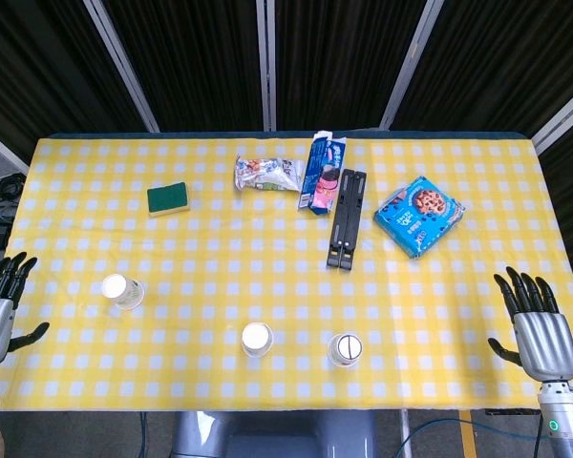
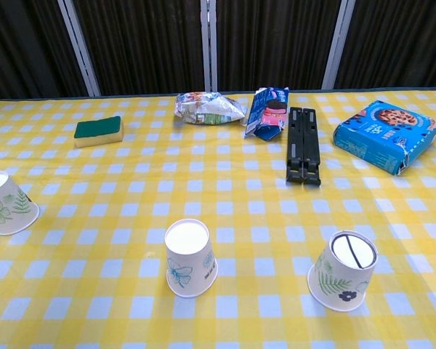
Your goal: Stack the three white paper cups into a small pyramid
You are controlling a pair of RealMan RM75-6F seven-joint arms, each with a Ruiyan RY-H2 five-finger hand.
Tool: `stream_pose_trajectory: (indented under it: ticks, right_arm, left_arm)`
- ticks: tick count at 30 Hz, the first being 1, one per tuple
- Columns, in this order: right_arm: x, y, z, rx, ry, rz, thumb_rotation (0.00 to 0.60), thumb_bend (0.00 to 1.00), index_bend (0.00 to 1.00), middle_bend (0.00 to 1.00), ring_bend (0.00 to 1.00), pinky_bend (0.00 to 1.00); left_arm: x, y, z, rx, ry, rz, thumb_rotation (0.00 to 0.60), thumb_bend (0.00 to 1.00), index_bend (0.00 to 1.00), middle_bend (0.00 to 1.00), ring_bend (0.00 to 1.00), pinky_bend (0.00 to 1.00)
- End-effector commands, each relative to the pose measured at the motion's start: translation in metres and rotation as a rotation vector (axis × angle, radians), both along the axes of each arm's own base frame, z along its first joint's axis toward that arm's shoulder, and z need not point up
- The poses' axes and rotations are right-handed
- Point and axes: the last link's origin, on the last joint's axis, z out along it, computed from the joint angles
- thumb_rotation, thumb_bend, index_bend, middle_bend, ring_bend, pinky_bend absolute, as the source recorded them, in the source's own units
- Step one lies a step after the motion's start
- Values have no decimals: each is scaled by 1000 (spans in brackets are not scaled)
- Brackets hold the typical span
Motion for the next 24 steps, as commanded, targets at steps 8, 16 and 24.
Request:
stream_pose_trajectory:
  ticks: [8,16,24]
  right_arm:
    - [1,2,1,-1,-4,8,600,54,56,0,0,0]
    - [2,1,2,-3,-7,12,600,54,68,0,0,0]
    - [0,2,4,-2,-11,8,600,54,68,0,0,0]
  left_arm:
    - [0,-1,-1,-6,1,3,600,173,0,0,0,0]
    - [0,0,-4,-23,9,3,600,173,0,0,0,0]
    - [2,1,-6,-31,18,3,600,173,0,0,0,0]
